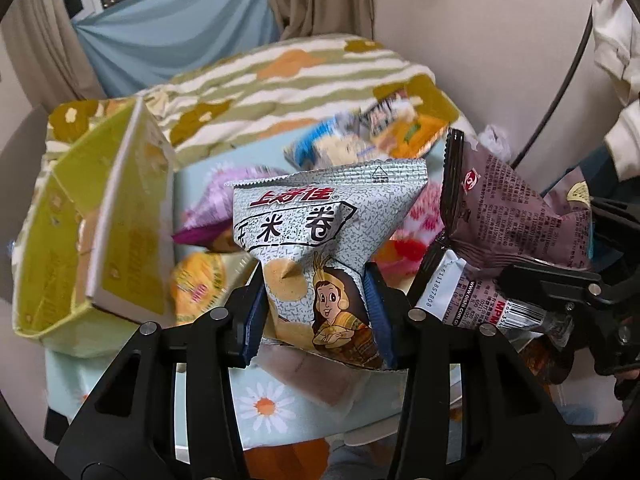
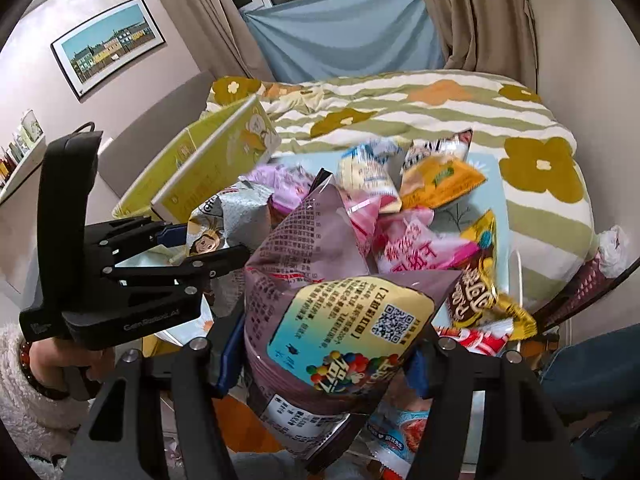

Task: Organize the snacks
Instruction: 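Carry both bags over the yellow-green box and open both grippers to drop them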

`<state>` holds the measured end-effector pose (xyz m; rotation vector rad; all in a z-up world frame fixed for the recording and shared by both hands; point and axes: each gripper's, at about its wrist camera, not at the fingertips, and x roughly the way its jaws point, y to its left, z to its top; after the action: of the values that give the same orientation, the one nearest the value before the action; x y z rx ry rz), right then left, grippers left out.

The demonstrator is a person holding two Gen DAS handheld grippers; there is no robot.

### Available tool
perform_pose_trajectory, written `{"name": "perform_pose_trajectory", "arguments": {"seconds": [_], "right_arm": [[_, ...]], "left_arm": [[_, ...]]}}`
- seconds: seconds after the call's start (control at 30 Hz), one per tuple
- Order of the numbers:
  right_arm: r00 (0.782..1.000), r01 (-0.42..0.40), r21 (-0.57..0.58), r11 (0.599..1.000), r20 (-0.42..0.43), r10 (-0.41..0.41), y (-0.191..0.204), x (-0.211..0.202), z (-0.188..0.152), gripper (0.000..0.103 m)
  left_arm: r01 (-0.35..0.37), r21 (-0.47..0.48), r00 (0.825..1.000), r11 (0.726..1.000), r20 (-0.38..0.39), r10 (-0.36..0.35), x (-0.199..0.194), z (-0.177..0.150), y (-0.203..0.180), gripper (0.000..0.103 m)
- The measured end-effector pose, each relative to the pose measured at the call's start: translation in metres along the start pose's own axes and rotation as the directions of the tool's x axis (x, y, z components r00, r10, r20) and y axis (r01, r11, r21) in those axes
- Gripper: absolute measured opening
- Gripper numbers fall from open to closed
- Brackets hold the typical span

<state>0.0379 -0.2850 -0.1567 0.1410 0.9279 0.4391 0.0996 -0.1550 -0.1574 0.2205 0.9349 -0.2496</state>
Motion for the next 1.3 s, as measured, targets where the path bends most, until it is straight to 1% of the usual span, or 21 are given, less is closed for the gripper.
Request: {"name": "perform_pose_trajectory", "arguments": {"seconds": [0.17,0.3,0.43,0.53,0.63,0.8,0.87,0.93,1.03,1.13,1.23,1.27,1.3], "right_arm": [[0.999,-0.021,0.006,1.0,0.03,0.021,0.003,-0.015,0.024,0.06],[0.997,-0.029,-0.041,0.999,0.069,0.032,0.019,-0.022,0.056,0.06],[0.994,-0.036,-0.086,0.996,0.104,0.045,0.046,-0.015,0.095,0.06],[0.991,-0.029,-0.113,0.993,0.123,0.043,0.073,0.001,0.123,0.06],[0.99,-0.029,-0.115,0.993,0.134,0.045,0.1,0.024,0.15,0.06],[0.99,-0.062,-0.062,0.996,0.127,0.069,0.141,0.078,0.195,0.06],[0.992,-0.049,-0.047,0.998,0.118,0.054,0.158,0.103,0.211,0.06],[0.994,-0.025,-0.037,0.999,0.107,0.029,0.172,0.127,0.222,0.06],[0.996,-0.004,-0.004,1.0,0.084,0.004,0.183,0.156,0.233,0.06],[0.998,0.022,0.037,0.999,0.059,-0.025,0.188,0.181,0.237,0.06],[0.999,0.034,0.062,0.997,0.04,-0.037,0.191,0.193,0.241,0.06],[0.999,0.042,0.065,0.997,0.032,-0.044,0.193,0.197,0.242,0.06],[0.998,0.05,0.064,0.997,0.028,-0.052,0.193,0.2,0.244,0.06]], "left_arm": [[-0.017,-0.047,0.997,0.999,0.078,0.021,-0.033,0.02,0.018,0.043],[-0.043,-0.087,0.989,0.995,0.138,0.054,-0.054,0.04,0.051,0.043],[-0.065,-0.119,0.98,0.991,0.177,0.086,-0.064,0.058,0.097,0.043],[-0.079,-0.14,0.976,0.987,0.188,0.105,-0.063,0.069,0.141,0.043],[-0.094,-0.158,0.977,0.983,0.178,0.122,-0.055,0.08,0.187,0.043],[-0.113,-0.183,0.978,0.977,0.152,0.142,-0.035,0.089,0.263,0.043],[-0.113,-0.188,0.982,0.976,0.131,0.139,-0.019,0.093,0.292,0.043],[-0.111,-0.183,0.985,0.977,0.109,0.132,-0.003,0.095,0.313,0.043],[-0.103,-0.174,0.991,0.979,0.069,0.117,0.024,0.094,0.338,0.043],[-0.095,-0.164,0.994,0.982,0.034,0.102,0.049,0.09,0.351,0.043],[-0.099,-0.161,0.995,0.982,-0.007,0.099,0.068,0.085,0.357,0.044],[-0.099,-0.164,0.995,0.982,-0.021,0.097,0.073,0.084,0.358,0.045],[-0.097,-0.162,0.995,0.982,-0.036,0.093,0.078,0.083,0.359,0.052]]}}
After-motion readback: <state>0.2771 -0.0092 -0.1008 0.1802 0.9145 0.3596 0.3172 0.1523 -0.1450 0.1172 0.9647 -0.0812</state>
